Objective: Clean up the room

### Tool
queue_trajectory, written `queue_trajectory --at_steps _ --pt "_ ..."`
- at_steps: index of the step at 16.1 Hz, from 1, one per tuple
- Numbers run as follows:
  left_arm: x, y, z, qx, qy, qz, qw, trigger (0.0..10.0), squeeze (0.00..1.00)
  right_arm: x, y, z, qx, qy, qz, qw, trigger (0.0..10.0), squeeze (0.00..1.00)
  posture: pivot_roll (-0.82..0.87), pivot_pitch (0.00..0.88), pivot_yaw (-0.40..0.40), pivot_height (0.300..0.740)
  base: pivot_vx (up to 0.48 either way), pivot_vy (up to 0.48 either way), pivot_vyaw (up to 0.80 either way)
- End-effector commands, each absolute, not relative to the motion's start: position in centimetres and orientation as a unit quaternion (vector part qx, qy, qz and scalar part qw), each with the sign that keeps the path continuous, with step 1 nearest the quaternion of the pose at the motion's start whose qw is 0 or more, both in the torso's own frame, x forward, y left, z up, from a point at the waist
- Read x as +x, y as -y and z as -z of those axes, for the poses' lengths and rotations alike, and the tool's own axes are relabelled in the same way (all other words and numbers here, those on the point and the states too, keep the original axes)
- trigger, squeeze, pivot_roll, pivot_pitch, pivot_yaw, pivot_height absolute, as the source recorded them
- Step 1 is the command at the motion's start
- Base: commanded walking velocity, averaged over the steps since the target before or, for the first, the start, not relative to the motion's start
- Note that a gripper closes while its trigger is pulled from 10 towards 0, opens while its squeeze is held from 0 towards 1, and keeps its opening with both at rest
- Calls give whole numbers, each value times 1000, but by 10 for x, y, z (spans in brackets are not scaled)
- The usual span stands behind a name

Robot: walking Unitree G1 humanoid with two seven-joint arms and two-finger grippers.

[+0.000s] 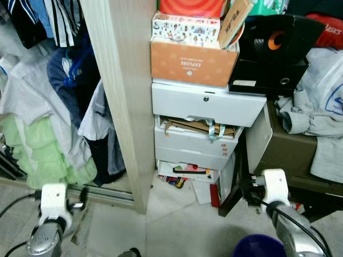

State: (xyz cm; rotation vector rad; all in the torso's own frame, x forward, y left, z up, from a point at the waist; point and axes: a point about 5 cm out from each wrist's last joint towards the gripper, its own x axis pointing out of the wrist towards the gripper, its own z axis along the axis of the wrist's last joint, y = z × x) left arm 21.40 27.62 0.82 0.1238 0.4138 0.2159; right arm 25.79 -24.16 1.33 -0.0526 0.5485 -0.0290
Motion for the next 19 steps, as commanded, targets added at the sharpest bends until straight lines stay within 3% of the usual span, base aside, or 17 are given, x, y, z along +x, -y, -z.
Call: queue_trajectory --at_steps 1,9,13,19 --pt "207 -284 4 74 -239 -134 959 10000 0 250 249 2 -10 -304 35 952 10000 0 11 96 -27 740 0 0 0" --pt "152 -290 64 64 -414 -165 893 10000 0 207 242 59 56 -426 80 899 10000 0 41 87 -19 740 0 0 0" --pt "165 -279 67 46 -429 -151 889 10000 0 193 244 68 41 -446 114 887 10000 0 38 79 -12 740 0 0 120" --pt "184 -262 66 54 -439 -119 889 10000 0 194 242 68 18 -453 106 885 10000 0 17 80 -11 740 0 0 788"
